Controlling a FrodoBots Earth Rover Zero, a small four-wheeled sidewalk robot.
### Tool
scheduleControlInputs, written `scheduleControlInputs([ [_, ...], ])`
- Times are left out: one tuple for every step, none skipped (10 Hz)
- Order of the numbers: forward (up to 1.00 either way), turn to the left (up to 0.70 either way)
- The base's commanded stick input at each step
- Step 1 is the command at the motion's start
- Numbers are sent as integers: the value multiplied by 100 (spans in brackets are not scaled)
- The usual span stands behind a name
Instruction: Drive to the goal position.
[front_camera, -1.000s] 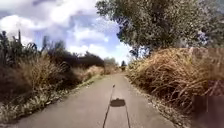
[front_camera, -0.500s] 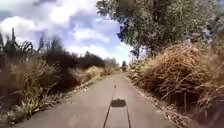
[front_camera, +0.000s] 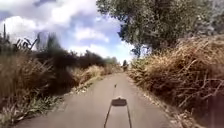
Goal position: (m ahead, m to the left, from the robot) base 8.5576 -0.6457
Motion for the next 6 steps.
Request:
scheduleControlInputs([
  [70, 0],
  [70, 0],
  [70, 0],
  [70, 0],
  [70, 0],
  [70, 0],
])
